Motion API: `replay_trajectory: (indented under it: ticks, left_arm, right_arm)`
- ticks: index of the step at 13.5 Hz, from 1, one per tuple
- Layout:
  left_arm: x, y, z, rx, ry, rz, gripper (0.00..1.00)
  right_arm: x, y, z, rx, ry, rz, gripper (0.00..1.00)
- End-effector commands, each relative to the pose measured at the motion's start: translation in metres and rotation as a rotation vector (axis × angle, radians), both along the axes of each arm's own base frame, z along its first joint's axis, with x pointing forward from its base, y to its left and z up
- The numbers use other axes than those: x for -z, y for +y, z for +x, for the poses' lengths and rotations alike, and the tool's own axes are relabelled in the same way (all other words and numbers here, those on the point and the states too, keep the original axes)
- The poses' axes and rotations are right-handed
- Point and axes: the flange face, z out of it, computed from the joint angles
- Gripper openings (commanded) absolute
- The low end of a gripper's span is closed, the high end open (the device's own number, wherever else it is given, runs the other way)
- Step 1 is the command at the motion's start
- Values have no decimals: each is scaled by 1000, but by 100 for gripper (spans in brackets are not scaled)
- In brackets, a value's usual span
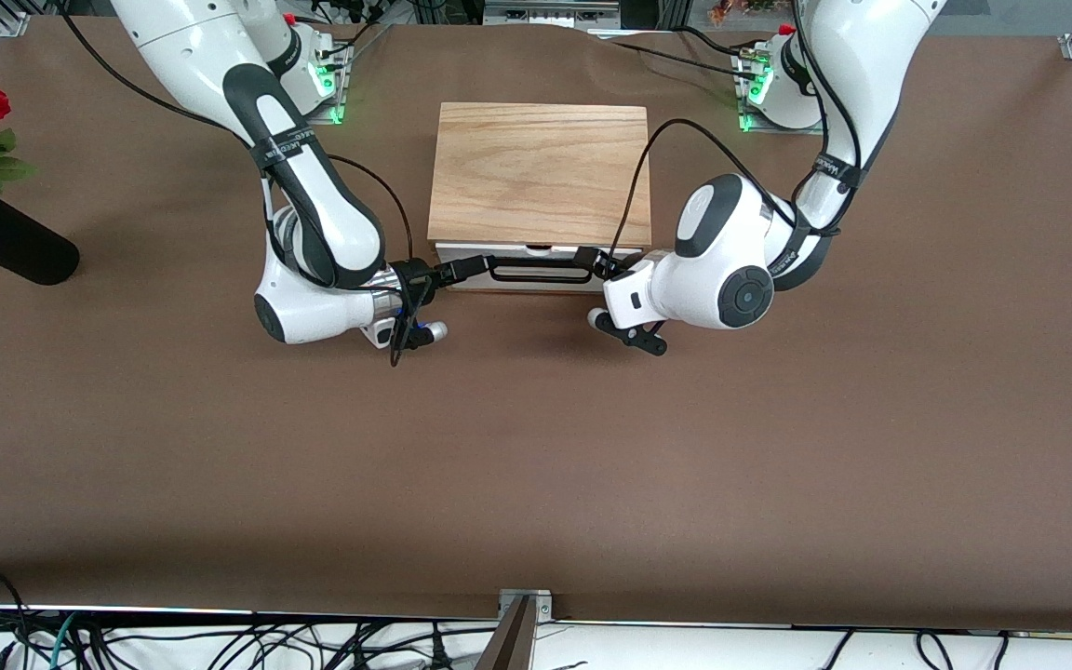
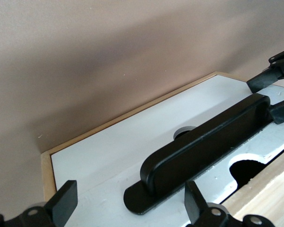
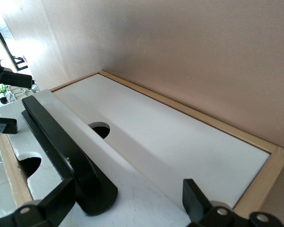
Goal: Close drawer with both arms simultaneously
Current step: 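Push the drawer front into the box with both grippers together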
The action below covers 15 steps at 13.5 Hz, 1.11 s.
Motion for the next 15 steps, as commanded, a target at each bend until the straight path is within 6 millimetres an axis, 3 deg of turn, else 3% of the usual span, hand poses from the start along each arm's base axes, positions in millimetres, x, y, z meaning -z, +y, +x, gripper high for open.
replay_trajectory:
  ticks: [1, 4, 6, 11, 12, 15]
  left_arm:
    - [-11, -4, -22, 16, 26, 6, 100]
    - [-12, -1, -20, 14, 24, 5, 100]
    - [-14, 0, -17, 11, 17, 3, 100]
    - [-17, 1, -15, 10, 10, 3, 100]
    - [-23, 5, -7, 1, -7, -1, 100]
    - [-62, 36, 28, -48, -67, -24, 100]
  right_arm:
    - [21, 15, -47, -55, 77, -13, 100]
    - [17, 14, -41, -48, 67, -10, 100]
    - [1, 9, -19, -31, 22, -3, 100]
    - [-34, -37, 43, 65, -85, 6, 100]
    - [-42, -43, 52, 77, -104, 11, 100]
    - [-70, -88, 74, 68, -212, -80, 100]
